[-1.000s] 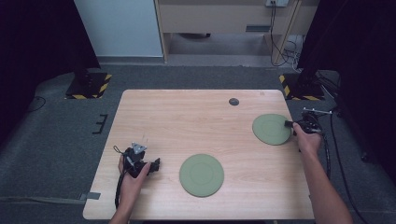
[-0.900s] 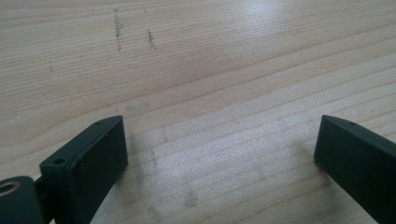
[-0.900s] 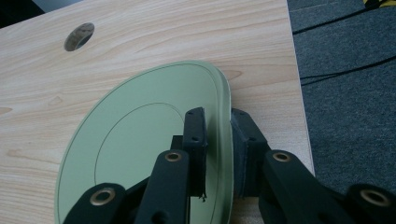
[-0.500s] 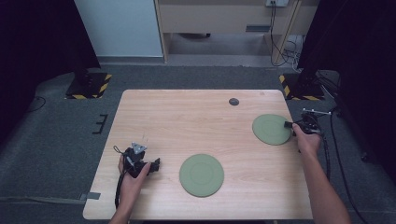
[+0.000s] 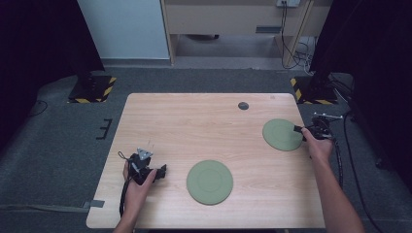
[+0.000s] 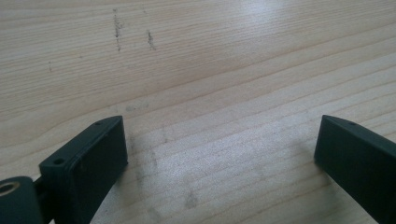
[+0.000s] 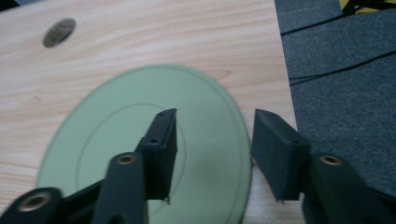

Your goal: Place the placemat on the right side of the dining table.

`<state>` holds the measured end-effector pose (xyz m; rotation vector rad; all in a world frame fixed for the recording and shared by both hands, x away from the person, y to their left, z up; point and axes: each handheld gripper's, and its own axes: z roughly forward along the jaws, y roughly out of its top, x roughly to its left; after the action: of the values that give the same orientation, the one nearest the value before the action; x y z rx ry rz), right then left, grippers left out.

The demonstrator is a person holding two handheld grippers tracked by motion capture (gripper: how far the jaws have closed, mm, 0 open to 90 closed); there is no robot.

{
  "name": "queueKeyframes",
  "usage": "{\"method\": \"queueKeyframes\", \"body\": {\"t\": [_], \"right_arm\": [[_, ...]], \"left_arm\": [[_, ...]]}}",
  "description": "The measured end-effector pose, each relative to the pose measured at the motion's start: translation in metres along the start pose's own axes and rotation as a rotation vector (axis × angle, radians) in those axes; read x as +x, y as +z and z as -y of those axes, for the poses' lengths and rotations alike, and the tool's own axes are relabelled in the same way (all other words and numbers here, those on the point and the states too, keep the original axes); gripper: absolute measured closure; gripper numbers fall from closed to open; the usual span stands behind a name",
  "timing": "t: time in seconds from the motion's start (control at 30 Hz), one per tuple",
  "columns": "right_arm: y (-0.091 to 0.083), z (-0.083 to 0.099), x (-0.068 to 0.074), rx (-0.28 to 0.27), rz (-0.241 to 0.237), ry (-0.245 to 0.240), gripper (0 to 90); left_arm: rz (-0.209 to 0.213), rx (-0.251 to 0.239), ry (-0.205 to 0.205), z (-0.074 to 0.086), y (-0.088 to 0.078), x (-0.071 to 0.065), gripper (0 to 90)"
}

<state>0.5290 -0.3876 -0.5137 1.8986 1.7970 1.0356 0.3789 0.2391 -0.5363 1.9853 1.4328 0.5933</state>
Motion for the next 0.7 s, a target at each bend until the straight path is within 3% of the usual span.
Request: {"method": "queueKeyframes", "body": {"t": [0.2, 0.5, 0.7], "right_arm": [[-0.008, -0.006, 0.013, -0.048, -0.003, 0.009, 25.6], [-0.01, -0.009, 0.035, -0.063, -0.091, -0.019, 10.7], [-0.014, -0.011, 0.05, -0.072, -0.14, -0.048, 9.2]], "left_arm": [[0.002, 0.002, 0.001, 0.0, 0.001, 0.0, 1.5], [0.003, 0.002, 0.003, -0.001, 0.001, 0.001, 1.3], [0.004, 0.002, 0.003, -0.001, 0.001, 0.001, 1.3]]}}
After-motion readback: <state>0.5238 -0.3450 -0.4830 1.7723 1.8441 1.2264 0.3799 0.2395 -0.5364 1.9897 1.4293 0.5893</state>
